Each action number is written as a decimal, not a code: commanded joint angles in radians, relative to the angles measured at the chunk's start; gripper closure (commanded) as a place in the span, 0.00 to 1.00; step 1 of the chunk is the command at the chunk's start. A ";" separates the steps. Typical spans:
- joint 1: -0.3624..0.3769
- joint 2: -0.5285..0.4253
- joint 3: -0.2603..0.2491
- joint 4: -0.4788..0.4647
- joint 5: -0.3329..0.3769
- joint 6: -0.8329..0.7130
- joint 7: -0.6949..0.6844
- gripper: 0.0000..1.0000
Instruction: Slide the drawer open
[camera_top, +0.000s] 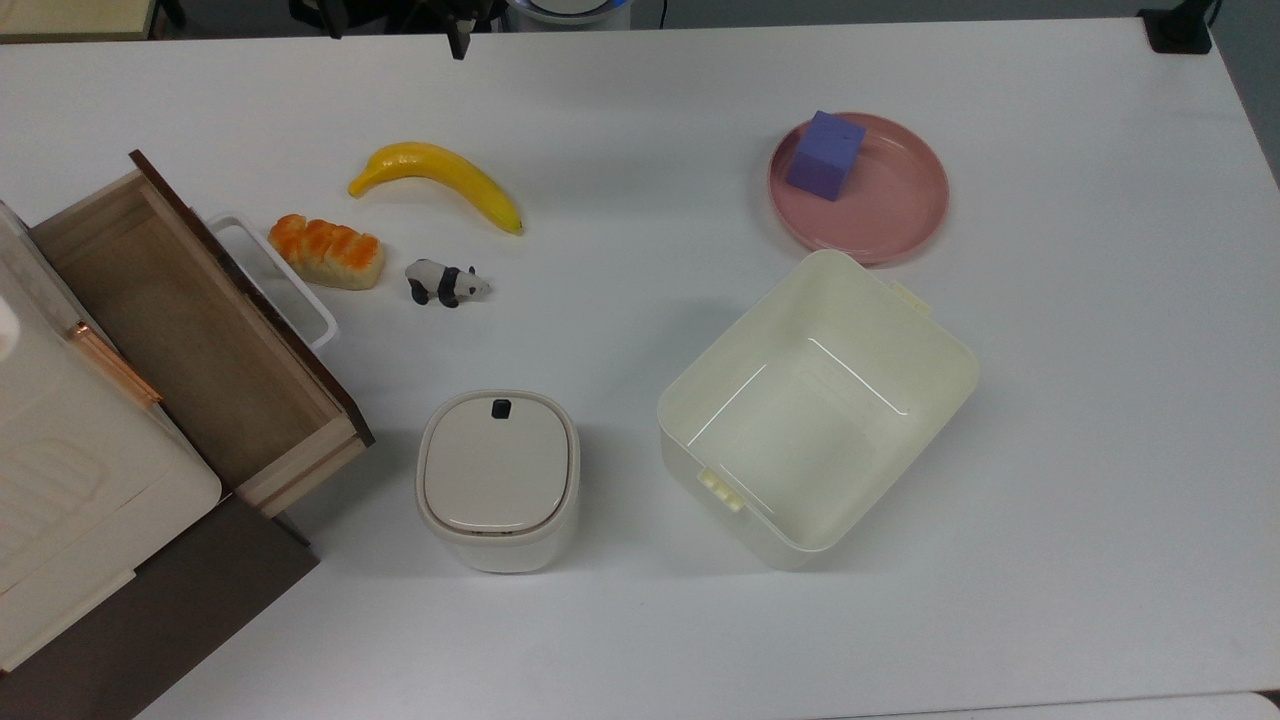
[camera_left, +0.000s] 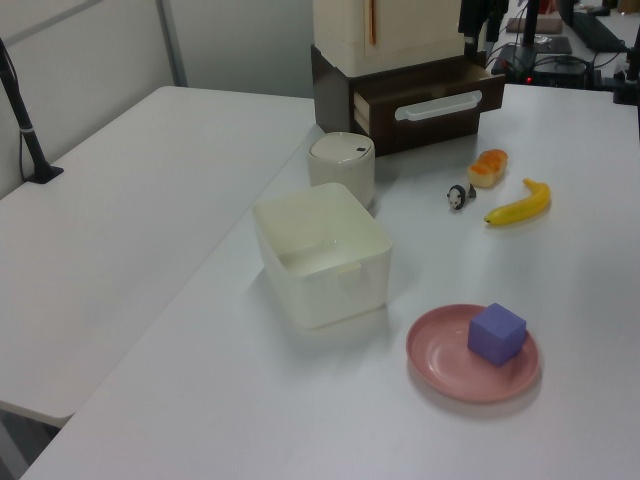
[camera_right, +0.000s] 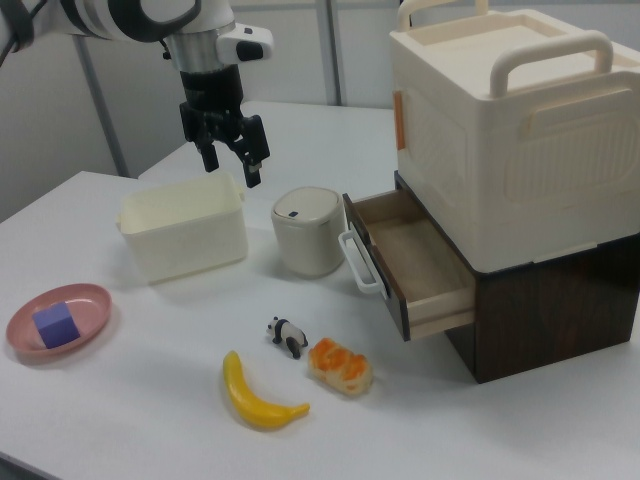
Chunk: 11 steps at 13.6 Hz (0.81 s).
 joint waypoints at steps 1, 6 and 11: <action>0.120 -0.026 -0.130 -0.020 0.018 0.003 0.010 0.00; 0.109 -0.029 -0.132 -0.024 0.021 0.029 -0.091 0.00; 0.063 -0.094 -0.133 -0.031 0.038 -0.057 -0.181 0.00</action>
